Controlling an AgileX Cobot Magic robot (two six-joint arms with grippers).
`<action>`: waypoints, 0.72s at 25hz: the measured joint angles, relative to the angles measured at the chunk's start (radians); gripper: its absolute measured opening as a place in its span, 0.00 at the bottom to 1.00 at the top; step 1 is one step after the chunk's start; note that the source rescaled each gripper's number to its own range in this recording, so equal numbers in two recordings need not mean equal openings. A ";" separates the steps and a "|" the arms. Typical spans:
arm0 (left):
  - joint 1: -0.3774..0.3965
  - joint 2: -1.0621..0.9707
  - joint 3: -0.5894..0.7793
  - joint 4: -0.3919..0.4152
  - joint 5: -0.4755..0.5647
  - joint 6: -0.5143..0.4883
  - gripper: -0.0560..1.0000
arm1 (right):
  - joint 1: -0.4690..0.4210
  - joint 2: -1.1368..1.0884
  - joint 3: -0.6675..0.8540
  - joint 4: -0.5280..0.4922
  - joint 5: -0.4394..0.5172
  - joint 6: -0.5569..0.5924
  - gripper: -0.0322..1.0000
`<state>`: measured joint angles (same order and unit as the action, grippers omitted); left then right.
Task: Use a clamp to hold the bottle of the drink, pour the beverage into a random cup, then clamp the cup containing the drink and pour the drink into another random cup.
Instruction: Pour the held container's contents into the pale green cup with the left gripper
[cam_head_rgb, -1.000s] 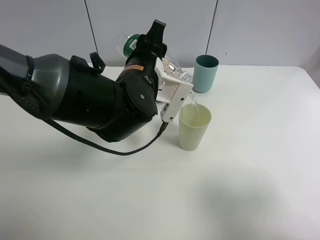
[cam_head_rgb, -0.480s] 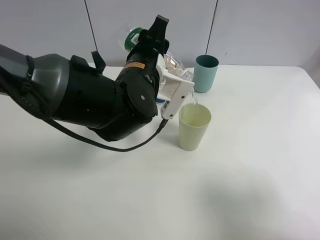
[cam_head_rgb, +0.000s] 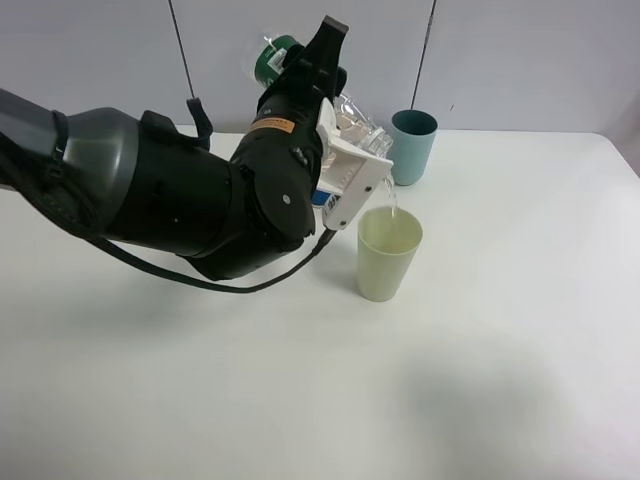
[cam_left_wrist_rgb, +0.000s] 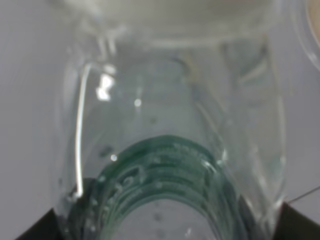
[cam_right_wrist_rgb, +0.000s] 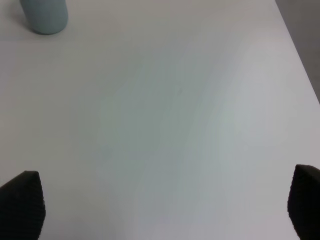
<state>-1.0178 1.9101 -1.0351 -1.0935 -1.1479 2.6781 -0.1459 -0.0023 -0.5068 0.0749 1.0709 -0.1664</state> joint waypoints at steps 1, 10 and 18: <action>0.000 0.000 0.000 0.016 -0.006 0.000 0.11 | 0.000 0.000 0.000 0.000 0.000 0.000 1.00; 0.000 0.000 0.000 0.049 -0.036 0.000 0.11 | 0.000 0.000 0.000 0.000 0.000 0.000 1.00; 0.000 0.000 0.000 0.052 -0.056 0.000 0.11 | 0.000 0.000 0.000 0.000 0.000 0.000 1.00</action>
<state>-1.0178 1.9101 -1.0351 -1.0419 -1.2040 2.6781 -0.1459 -0.0023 -0.5068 0.0749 1.0709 -0.1664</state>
